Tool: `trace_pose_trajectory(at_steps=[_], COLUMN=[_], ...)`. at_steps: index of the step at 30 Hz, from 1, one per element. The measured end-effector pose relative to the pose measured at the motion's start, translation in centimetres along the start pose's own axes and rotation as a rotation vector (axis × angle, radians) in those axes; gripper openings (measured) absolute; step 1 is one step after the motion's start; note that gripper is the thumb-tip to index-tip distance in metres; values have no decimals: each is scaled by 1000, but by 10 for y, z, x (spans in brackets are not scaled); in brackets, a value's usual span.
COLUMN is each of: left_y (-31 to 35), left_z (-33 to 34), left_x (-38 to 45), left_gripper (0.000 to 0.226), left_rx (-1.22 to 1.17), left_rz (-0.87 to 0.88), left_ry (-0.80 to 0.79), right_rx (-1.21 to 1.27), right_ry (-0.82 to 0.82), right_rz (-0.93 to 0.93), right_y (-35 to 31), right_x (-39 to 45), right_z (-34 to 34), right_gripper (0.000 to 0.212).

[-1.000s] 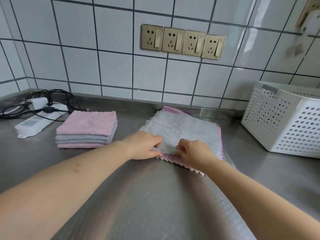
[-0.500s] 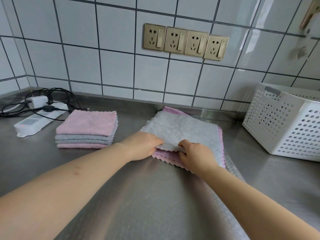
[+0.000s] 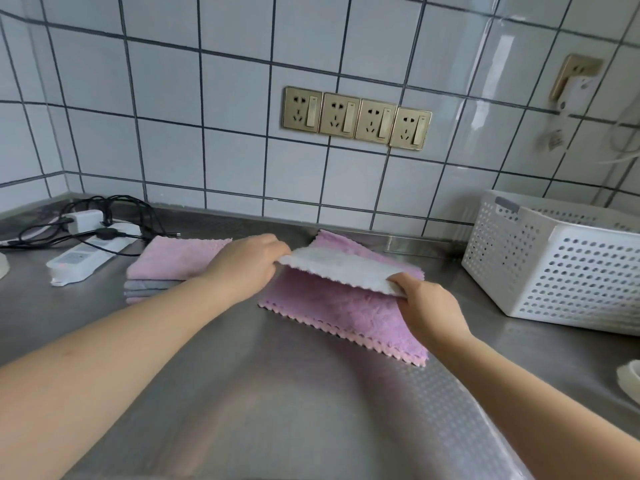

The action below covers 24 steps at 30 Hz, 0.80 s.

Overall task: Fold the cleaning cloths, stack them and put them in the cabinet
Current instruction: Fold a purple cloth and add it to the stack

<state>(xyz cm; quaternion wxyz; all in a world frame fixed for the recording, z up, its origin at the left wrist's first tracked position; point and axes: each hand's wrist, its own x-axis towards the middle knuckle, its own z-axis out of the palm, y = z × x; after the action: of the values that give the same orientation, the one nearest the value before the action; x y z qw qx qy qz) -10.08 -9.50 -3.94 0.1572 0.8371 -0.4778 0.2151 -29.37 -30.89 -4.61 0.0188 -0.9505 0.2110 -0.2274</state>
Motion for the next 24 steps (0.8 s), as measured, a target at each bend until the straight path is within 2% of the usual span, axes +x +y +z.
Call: trace_pose_trajectory(at_steps=[3, 5, 8, 10, 15, 20, 22, 24], left_y=[6, 10, 18, 25, 36, 41, 39, 36], left_z=[-21, -29, -37, -41, -52, -63, -66, -65], left_x=[-40, -72, -109, -126, -152, -163, -164, -162], left_gripper=[49, 61, 49, 49, 41, 9, 10, 11], left_rx=[-36, -61, -147, -202, -444, -481, -518, -559], left_rz=[60, 67, 23, -25, -160, -198, -271, -363], left_ry=[41, -44, -222, -301, -393, -779, -788, -704], right_rx=[96, 143, 120, 90, 120, 78, 93, 152], right_ry=[-61, -198, -389, -439, -559, -811, -828, -759], right_rz=[-54, -76, -109, -121, -76, -71, -45, 29], right_y=[-4, -6, -10, -15, -22, -23, -21, -15], right_x=[-28, -50, -75, -86, -103, -112, -109, -102], right_z=[-21, -26, -30, -33, -39, -42, -42, -41], right_gripper=[30, 27, 24, 23, 22, 21, 28, 23])
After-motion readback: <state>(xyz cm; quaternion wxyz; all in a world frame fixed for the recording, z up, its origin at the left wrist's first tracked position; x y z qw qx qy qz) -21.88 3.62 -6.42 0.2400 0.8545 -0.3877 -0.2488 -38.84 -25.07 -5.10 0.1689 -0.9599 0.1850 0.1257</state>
